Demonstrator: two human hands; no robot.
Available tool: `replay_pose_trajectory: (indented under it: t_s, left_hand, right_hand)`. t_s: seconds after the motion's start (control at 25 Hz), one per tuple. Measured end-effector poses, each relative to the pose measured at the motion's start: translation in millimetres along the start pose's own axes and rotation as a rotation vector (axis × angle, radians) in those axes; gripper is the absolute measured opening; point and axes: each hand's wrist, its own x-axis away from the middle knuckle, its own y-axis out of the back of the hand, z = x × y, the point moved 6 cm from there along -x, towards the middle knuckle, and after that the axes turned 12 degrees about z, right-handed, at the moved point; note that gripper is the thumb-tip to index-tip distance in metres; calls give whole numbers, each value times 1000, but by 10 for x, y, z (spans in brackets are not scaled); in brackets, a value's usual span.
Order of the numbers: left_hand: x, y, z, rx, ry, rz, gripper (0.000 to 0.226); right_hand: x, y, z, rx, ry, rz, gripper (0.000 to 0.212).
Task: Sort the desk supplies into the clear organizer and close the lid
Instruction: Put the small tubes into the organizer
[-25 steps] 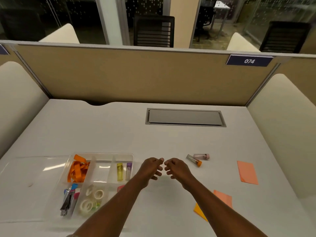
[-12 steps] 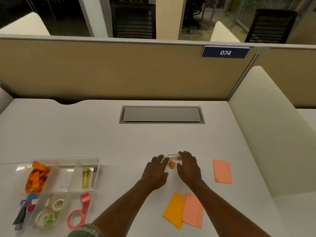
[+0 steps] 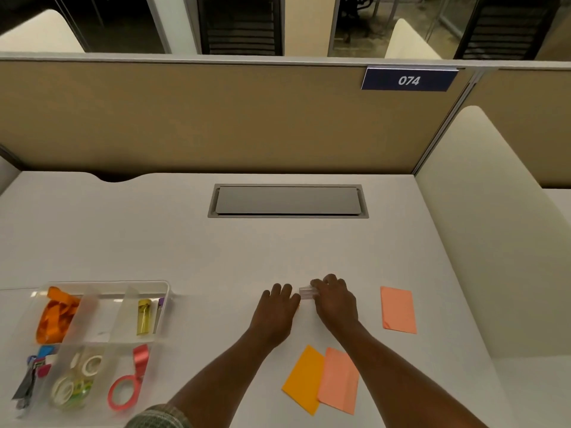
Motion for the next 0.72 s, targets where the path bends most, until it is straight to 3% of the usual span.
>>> replay_pose_trajectory:
  t_s: [0.2,0.36,0.52,0.72]
  left_hand:
    - [212,-62,95,-61,0,20,34]
    - [393,-96,272,67,81,-8,27]
    - [631,-127,585,480,246,-60,22]
    - [1049,-64,1011,1001,414,-166,18]
  right_hand:
    - [159,-61,74,-36,1,31,27]
    - [305,-8,189,-364,-52,-33,30]
    - [355,36,387,-658,-55,-81,27]
    - [447,74,922,-790,-25,-35,30]
